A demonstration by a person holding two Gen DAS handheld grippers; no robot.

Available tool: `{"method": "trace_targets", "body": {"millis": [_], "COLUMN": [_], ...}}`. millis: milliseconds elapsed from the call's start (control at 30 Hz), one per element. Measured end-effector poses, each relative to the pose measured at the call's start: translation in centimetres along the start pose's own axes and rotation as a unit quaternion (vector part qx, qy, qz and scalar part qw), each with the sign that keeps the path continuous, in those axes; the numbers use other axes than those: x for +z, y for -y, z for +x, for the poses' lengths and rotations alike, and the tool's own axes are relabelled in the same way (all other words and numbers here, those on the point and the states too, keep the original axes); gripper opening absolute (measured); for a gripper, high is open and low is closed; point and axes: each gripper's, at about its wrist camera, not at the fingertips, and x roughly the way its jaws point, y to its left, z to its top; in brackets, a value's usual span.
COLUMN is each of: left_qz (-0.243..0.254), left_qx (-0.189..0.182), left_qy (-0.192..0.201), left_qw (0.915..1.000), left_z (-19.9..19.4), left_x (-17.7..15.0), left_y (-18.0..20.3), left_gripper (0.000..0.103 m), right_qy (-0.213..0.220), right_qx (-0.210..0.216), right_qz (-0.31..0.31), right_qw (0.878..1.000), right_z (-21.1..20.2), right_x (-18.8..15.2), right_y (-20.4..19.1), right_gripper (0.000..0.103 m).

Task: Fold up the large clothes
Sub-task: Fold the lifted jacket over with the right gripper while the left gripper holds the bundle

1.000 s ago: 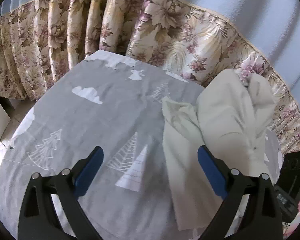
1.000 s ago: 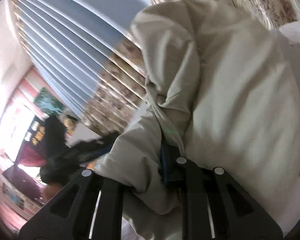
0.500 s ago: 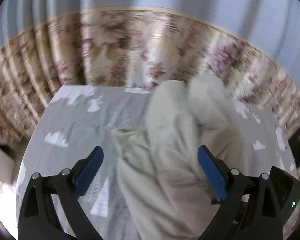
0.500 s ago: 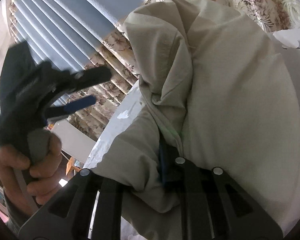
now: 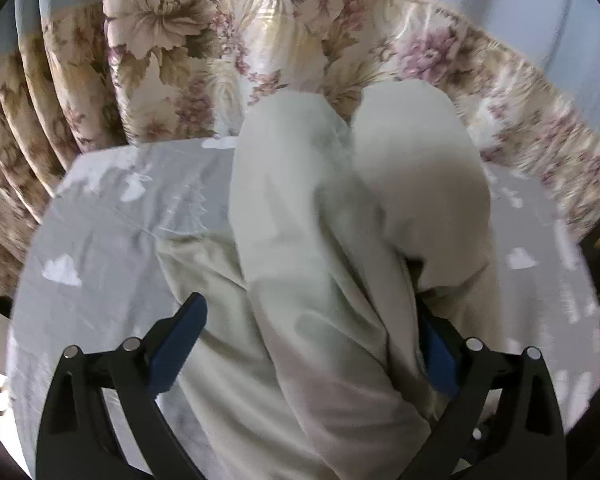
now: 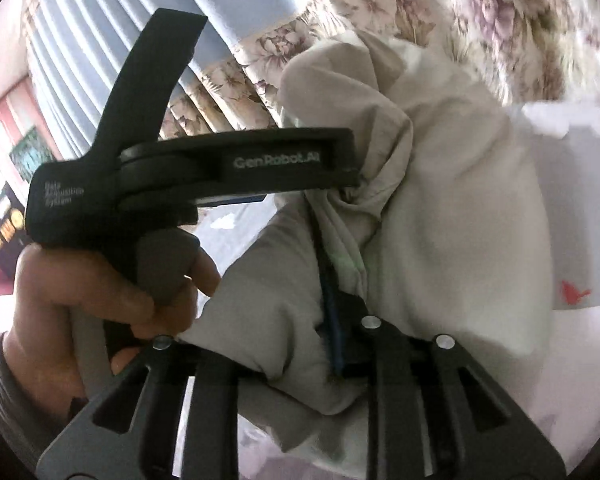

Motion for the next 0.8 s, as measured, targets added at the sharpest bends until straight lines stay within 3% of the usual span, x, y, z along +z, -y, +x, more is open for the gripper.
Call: {"method": "trace_targets", "body": {"millis": [67,100,233,367,400,433,500,533,567,733,800], "left_qz": [0.002,0.009,0.056,0.025,0.019,0.019,0.007,0.007,0.011,0.002,-0.003], "left_qx": [-0.046,-0.047,0.017,0.015,0.011,0.003,-0.024,-0.021,-0.021,-0.033,-0.036], "left_qy": [-0.006,-0.005,-0.011,-0.026,-0.023,-0.017,-0.016,-0.011,-0.006,0.012,0.019], "left_qw": [0.9989,0.9989,0.9982,0.9992,0.9995,0.9997,0.9996,0.9997,0.9997,0.9994,0.9992], "left_z": [-0.6,-0.8,0.1,2.2,2.4,2.4,2.2,2.0,1.7,0.6,0.0], "left_x": [-0.3,-0.5,-1.0,-1.3,-1.5,-1.7,-2.0,-2.1,-2.1,-2.7,-3.0], "left_y": [0.7,1.2,2.8,1.2,1.0,1.0,1.0,1.0,1.1,0.4,-0.4], "left_gripper": [0.095,0.095,0.096,0.097,0.095,0.079,0.055,0.047,0.044,0.034,0.033], "right_qy": [-0.001,-0.005,-0.006,-0.006,-0.007,-0.007,0.009,0.026,0.042,0.052,0.043], "right_qx": [-0.002,0.000,0.005,0.004,0.000,-0.003,-0.019,-0.047,-0.067,-0.114,-0.112], "right_qz": [-0.005,-0.001,0.009,0.014,0.011,0.009,-0.002,-0.006,-0.004,-0.017,-0.027], "right_qw": [1.000,1.000,1.000,1.000,1.000,1.000,1.000,0.999,0.997,0.992,0.992], "right_z": [0.2,0.5,1.0,1.0,0.6,0.3,-0.8,-1.9,-2.8,-4.3,-4.5], "right_x": [-0.2,-0.2,-0.2,0.0,0.0,0.1,0.2,0.2,0.2,0.9,1.3], "right_y": [0.3,0.5,0.7,0.7,0.6,0.5,0.2,0.2,0.3,0.8,0.9], "right_gripper": [0.024,0.024,0.024,0.025,0.030,0.034,0.055,0.083,0.100,0.100,0.100]}}
